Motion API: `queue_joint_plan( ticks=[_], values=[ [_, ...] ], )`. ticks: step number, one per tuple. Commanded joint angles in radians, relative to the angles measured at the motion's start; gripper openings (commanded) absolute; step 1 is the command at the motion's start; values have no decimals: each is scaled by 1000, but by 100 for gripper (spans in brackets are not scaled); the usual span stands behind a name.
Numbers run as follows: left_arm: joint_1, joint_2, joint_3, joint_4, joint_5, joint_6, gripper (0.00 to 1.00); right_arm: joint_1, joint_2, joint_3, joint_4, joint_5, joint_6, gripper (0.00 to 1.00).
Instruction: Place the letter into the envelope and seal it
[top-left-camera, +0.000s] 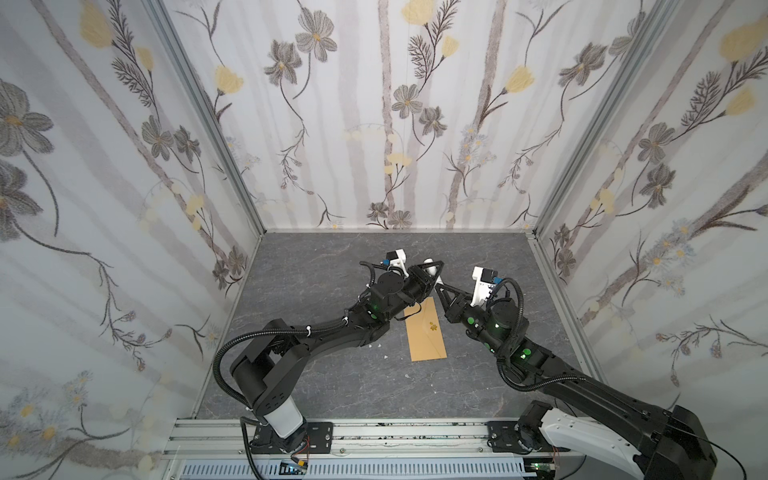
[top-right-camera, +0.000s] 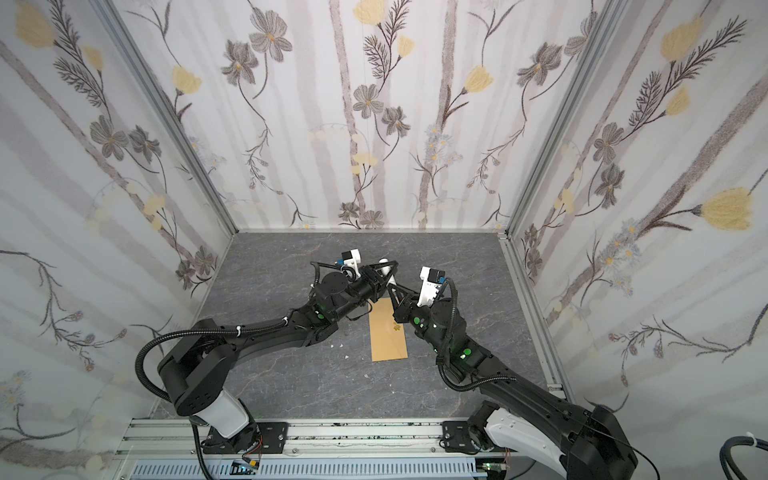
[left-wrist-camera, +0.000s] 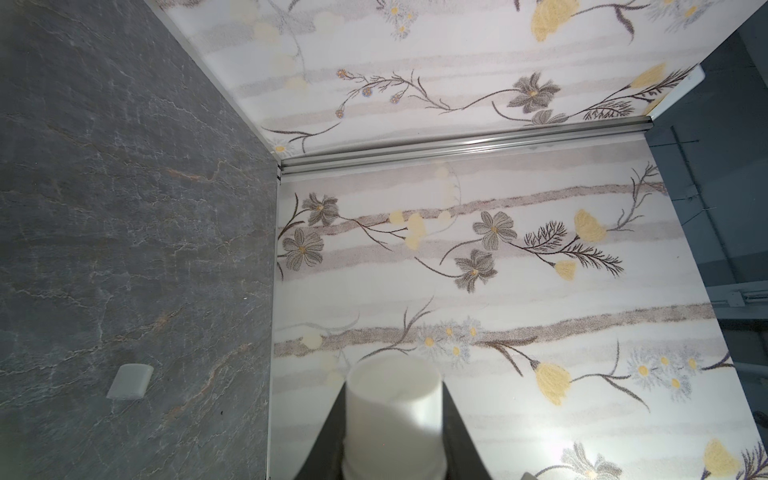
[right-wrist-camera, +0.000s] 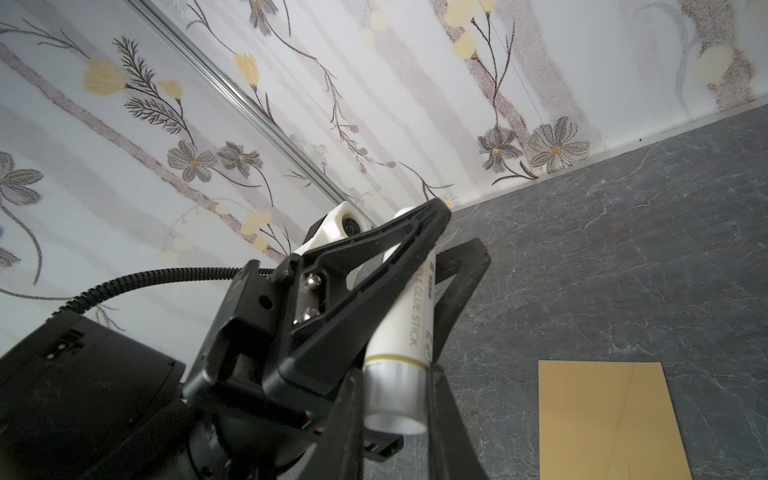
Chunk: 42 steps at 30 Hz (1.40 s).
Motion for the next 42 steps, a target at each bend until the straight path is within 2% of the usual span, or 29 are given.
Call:
queue_joint_plan(
  ticks=[1, 4, 8, 15, 42],
  values=[
    [-3, 8, 2, 44, 71, -11, 0, -2, -15, 5, 50, -38, 15, 11],
    [-2, 11, 4, 44, 84, -12, 0, -6, -27, 2, 38, -42, 17, 11],
    [4, 16, 12, 44, 111, -12, 17, -10, -34, -1, 25, -41, 20, 11],
    [12, 11, 3, 43, 133, -19, 29, -14, -36, -3, 13, -43, 22, 10],
    [54, -42, -55, 43, 183, -17, 31, -27, -49, -2, -21, -49, 21, 8]
  ],
)
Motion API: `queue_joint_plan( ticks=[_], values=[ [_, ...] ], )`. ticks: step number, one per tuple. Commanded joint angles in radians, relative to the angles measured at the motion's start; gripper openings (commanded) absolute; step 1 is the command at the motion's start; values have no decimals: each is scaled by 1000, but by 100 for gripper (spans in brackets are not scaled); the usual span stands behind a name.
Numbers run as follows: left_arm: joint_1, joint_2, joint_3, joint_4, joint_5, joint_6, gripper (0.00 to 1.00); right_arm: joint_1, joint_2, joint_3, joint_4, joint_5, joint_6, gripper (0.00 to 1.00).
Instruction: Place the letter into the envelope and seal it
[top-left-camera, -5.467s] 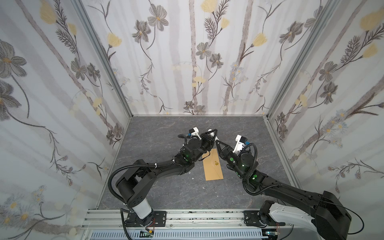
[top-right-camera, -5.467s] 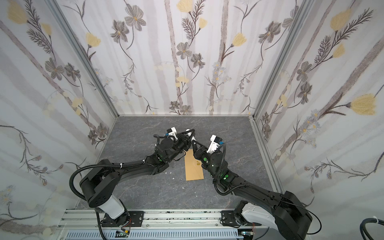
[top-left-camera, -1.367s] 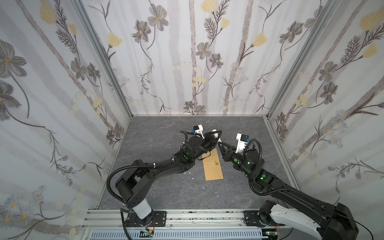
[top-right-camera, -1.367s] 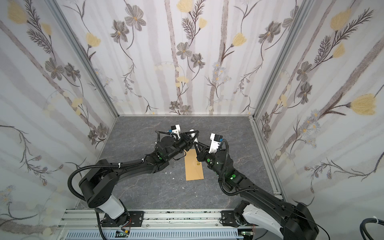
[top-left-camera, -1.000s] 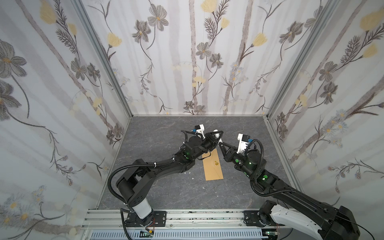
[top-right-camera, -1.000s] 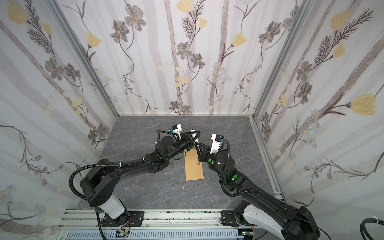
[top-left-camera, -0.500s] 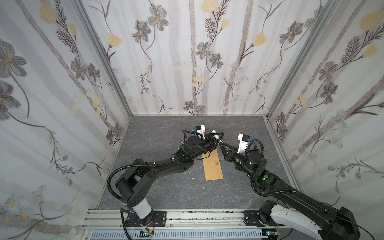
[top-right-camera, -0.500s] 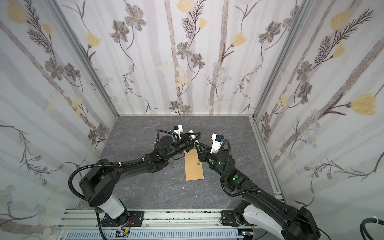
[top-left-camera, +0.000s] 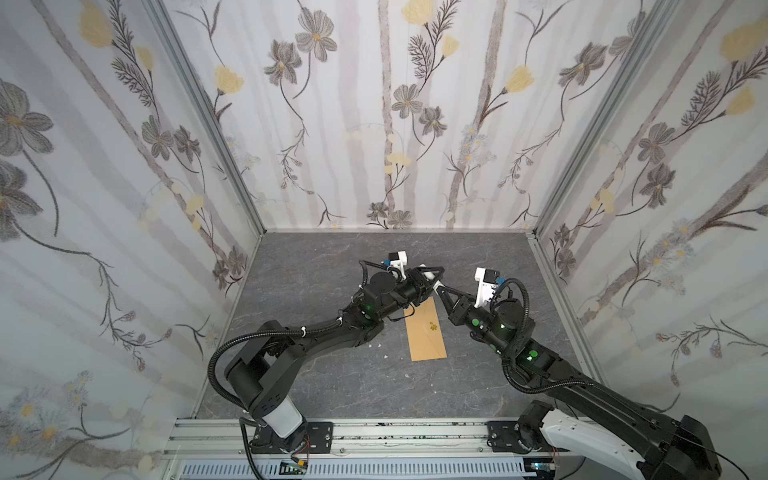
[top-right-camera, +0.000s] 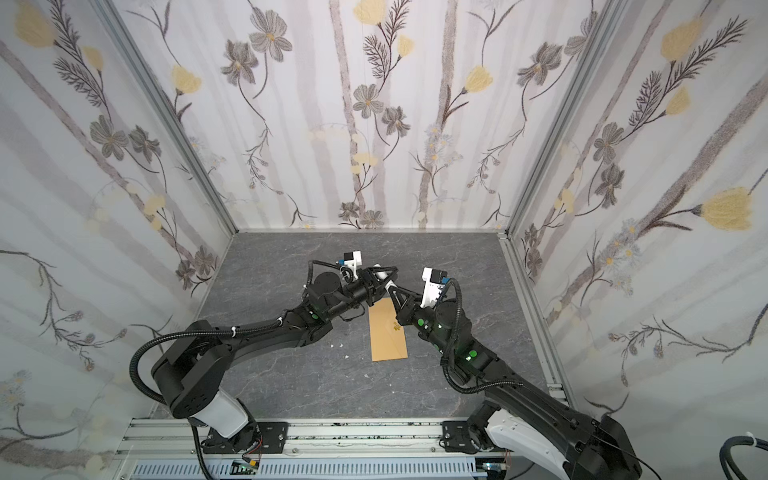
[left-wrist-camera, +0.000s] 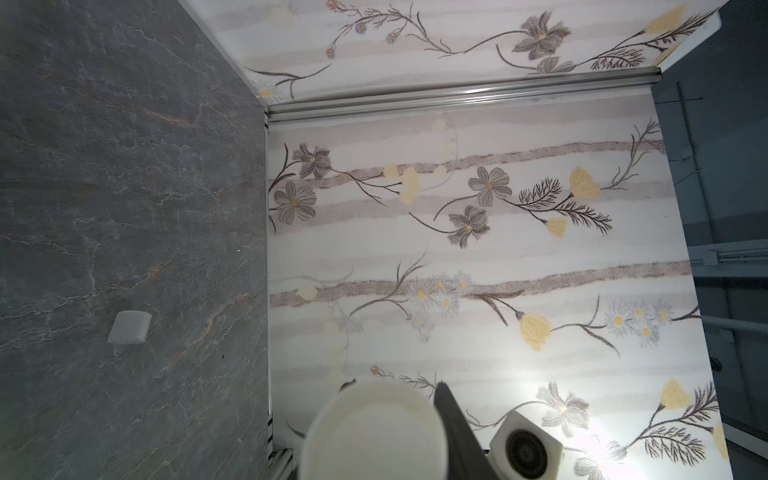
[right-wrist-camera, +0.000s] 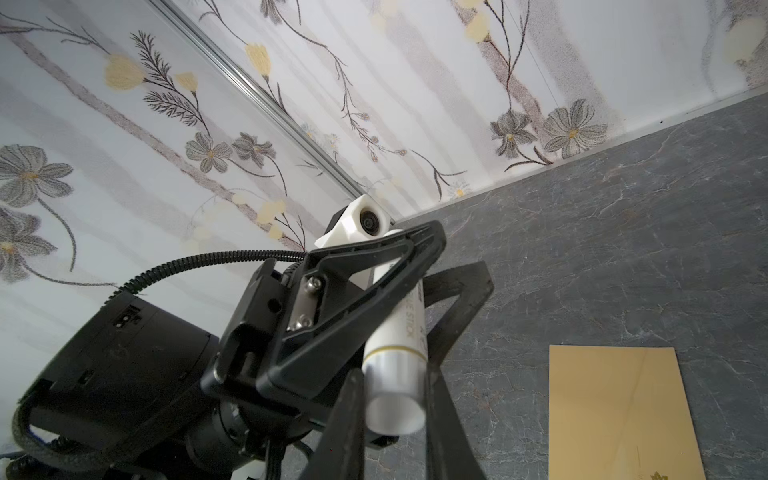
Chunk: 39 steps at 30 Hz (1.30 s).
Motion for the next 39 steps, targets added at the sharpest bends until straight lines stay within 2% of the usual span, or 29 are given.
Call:
queue_joint_plan(
  ticks=[1, 13, 26, 29, 31, 35, 37, 39],
  values=[
    [6, -10, -4, 18, 5, 2, 31, -1, -2, 0, 31, 14, -2, 8],
    [9, -10, -10, 19, 9, -11, 37, -1, 1, 4, 28, 13, -3, 7],
    [12, -32, -29, 19, -20, -17, 38, -1, 10, 10, 20, 11, -14, 7],
    [12, -36, -29, 19, -21, -15, 34, -1, 15, 9, 22, 5, -14, 7],
    [12, -38, -28, 18, -20, -15, 22, -1, 20, 10, 20, 4, -13, 7],
    [13, -36, -23, 19, -20, -15, 21, -1, 23, 14, 15, 1, -14, 6],
    [13, -36, -21, 19, -20, -15, 15, 1, 21, 13, 15, 2, -15, 6],
    [13, -36, -20, 19, -18, -16, 14, 1, 21, 14, 15, 2, -16, 6]
  ],
)
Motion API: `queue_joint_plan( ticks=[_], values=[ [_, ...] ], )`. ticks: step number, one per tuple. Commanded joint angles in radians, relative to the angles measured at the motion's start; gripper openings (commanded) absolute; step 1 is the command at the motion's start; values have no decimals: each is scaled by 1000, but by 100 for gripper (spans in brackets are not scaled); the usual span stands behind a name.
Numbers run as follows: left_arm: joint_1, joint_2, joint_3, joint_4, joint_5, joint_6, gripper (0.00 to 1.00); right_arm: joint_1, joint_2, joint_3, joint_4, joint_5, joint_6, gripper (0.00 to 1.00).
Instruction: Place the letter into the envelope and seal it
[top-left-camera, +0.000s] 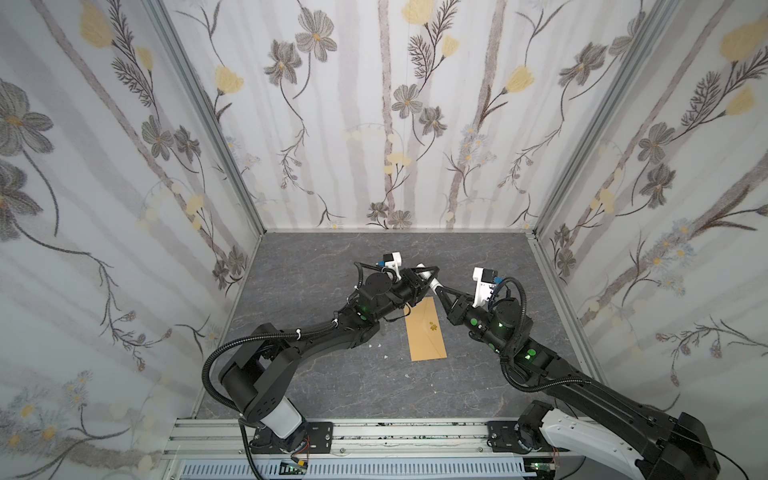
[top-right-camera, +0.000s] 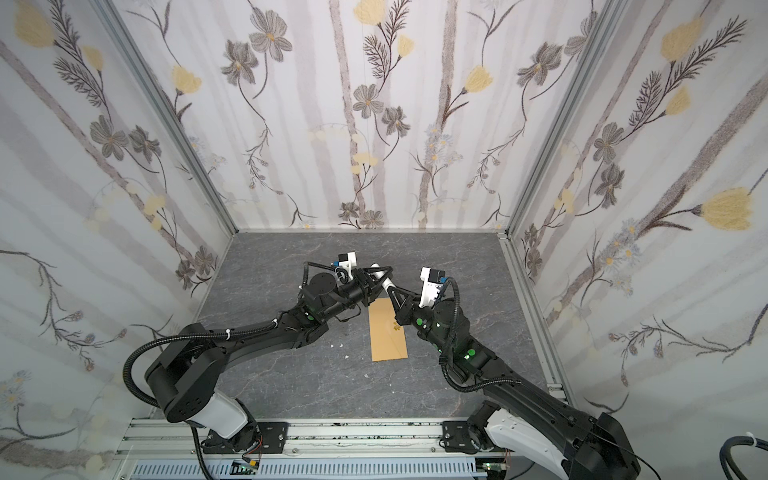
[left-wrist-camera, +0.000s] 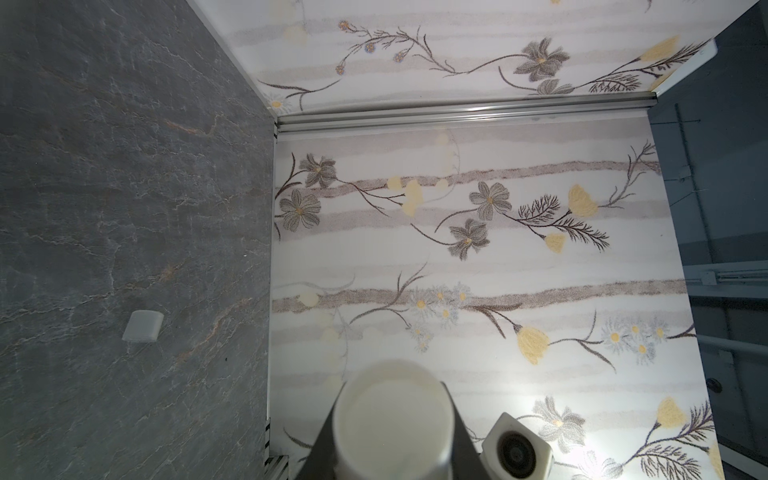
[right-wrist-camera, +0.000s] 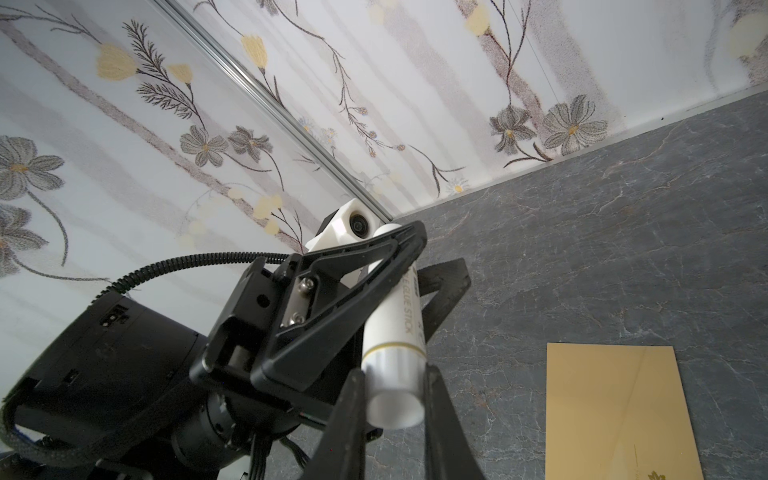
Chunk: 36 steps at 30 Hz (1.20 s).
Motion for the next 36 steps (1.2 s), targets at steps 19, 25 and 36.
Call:
queue_joint_plan(
  ticks=[19, 25, 36],
  values=[
    [4, 3, 17, 29, 6, -18, 32, 11, 17, 17, 17, 29, -7, 5],
    [2, 7, 17, 29, 10, -23, 32, 11, 18, 22, 15, 36, -9, 5],
    [1, 14, 21, 29, 14, -28, 29, 13, 29, 27, 20, 32, -8, 5]
  ],
)
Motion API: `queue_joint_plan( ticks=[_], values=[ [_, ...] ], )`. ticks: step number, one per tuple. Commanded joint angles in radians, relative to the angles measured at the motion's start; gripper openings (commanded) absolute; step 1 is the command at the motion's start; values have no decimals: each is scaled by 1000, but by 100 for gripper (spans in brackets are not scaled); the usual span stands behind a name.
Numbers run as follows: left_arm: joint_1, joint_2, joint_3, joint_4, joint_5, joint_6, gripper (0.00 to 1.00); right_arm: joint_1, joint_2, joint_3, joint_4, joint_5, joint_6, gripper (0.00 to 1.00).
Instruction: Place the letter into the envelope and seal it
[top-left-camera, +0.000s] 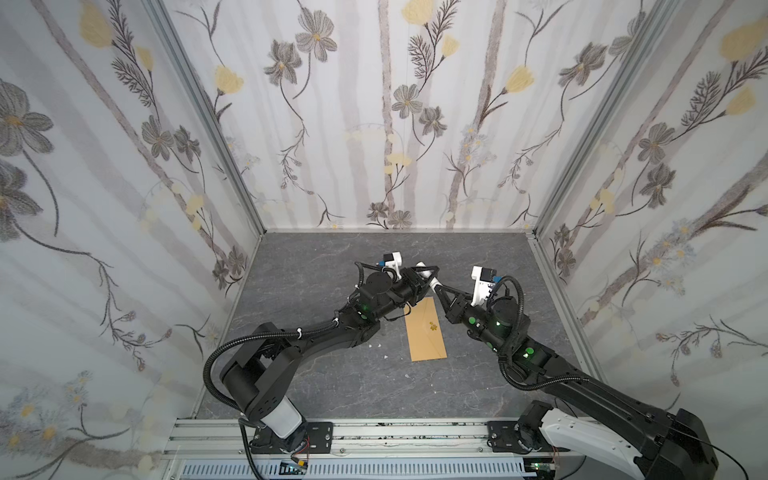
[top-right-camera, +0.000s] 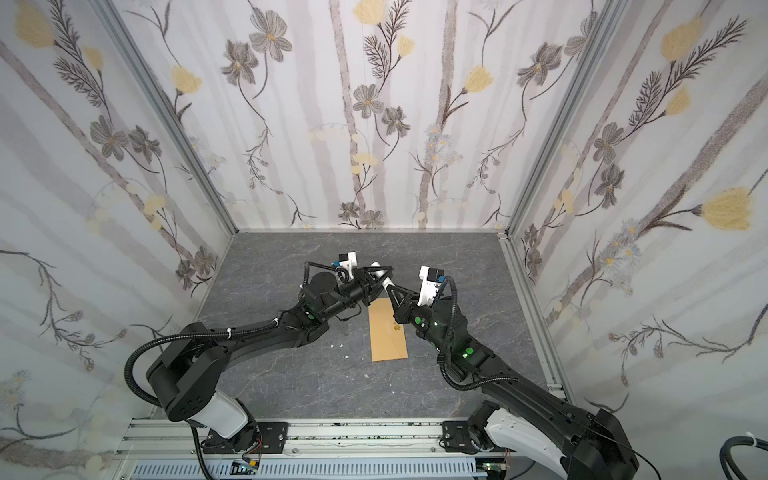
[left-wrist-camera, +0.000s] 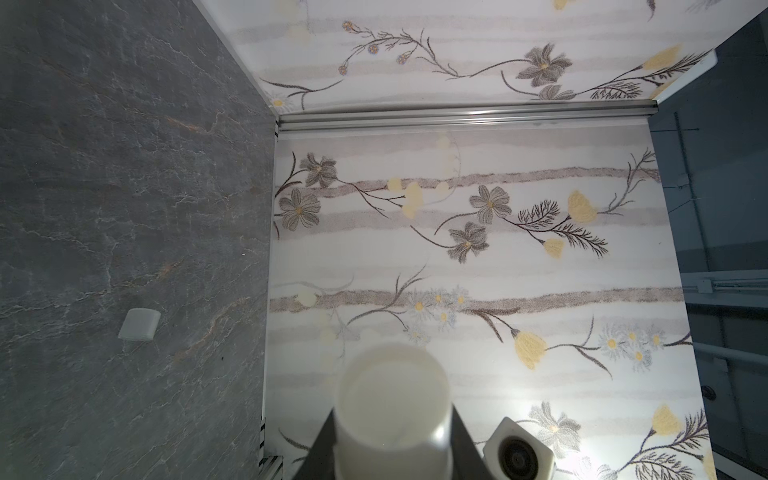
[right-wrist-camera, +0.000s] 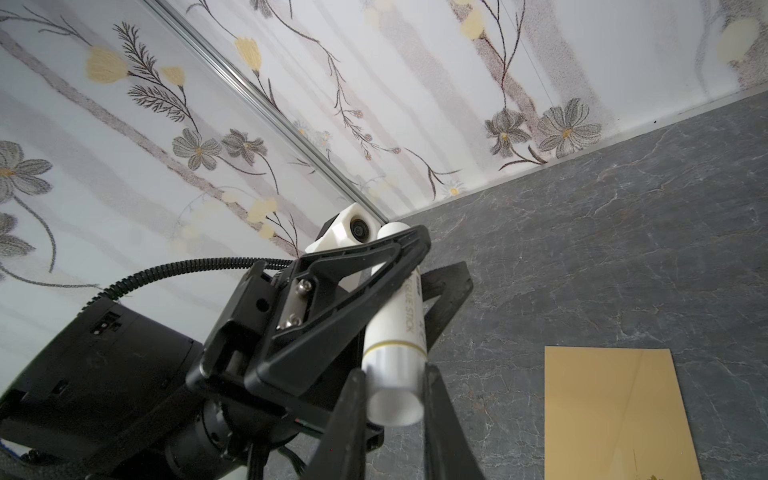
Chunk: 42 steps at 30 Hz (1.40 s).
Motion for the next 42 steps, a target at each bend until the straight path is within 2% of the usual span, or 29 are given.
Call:
queue_joint_plan(
  ticks=[1, 8, 24, 25, 27, 28, 30, 32, 34, 37, 42],
  values=[
    [-1, 4, 9, 33, 9, -5, 29, 2, 6, 8, 19, 5, -8, 5],
    [0, 11, 15, 33, 16, -9, 24, 4, 13, 10, 23, 2, -8, 5],
    [0, 17, 15, 33, 19, -10, 26, 5, 14, 12, 21, 0, -11, 5],
    [1, 17, 16, 33, 21, -6, 23, 5, 16, 14, 21, -1, -9, 5],
    [0, 19, 15, 33, 23, 0, 10, 5, 16, 17, 17, -4, -9, 7],
    [0, 19, 13, 33, 24, 5, 0, 5, 13, 17, 14, -4, -9, 14],
    [5, 21, 3, 33, 32, 18, 0, 4, -2, 16, 4, -4, -8, 24],
    [12, 28, -6, 33, 64, 44, 0, 0, -32, 11, -20, 10, -8, 32],
    [23, 39, -18, 31, 114, 72, 0, -15, -74, 3, -50, 9, -11, 33],
    [39, 78, -27, 24, 249, 119, 0, -52, -144, -4, -126, 2, -18, 34],
    [41, 136, -76, 16, 451, 199, 0, -163, -225, 16, -281, -52, -59, 34]
  ],
)
